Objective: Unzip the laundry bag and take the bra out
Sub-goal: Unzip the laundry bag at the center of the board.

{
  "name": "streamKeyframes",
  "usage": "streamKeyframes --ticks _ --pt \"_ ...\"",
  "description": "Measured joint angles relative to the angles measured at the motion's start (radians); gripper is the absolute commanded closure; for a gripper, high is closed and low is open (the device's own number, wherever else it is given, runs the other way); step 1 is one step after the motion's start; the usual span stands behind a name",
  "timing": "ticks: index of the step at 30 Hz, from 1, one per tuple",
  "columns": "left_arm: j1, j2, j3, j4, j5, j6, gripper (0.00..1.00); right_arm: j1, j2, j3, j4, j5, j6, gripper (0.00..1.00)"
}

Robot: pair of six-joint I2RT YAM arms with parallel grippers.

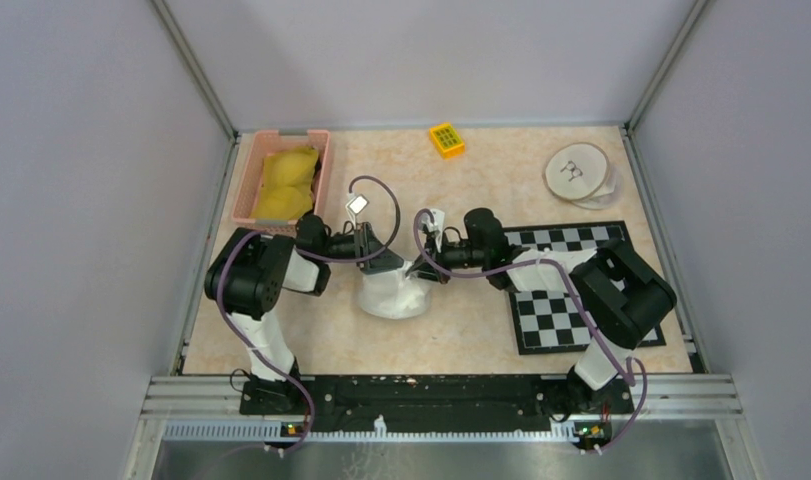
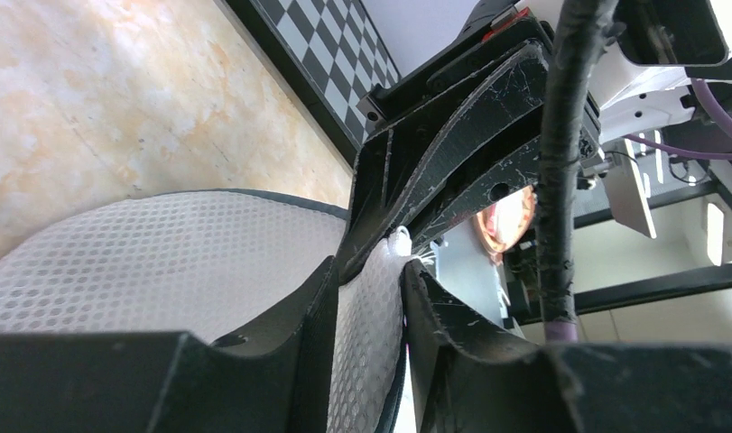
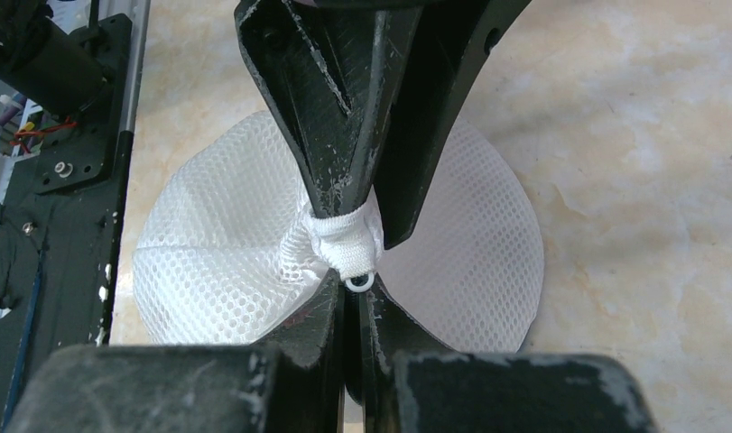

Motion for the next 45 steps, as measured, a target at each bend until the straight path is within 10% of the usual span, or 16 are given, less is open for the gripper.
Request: streamKeyframes --ticks 32,45 --pt "0.05 -0.231 -0.022 -0.549 -0.093 0.385 0.4 -0.001 0.0 0.009 0.032 -0.014 0.074 1.0" --pt "0.024 -0.159 -0.038 -0.383 -0.081 0.259 0.65 0.013 0.005 0.009 0.032 -0.005 0.1 1.0"
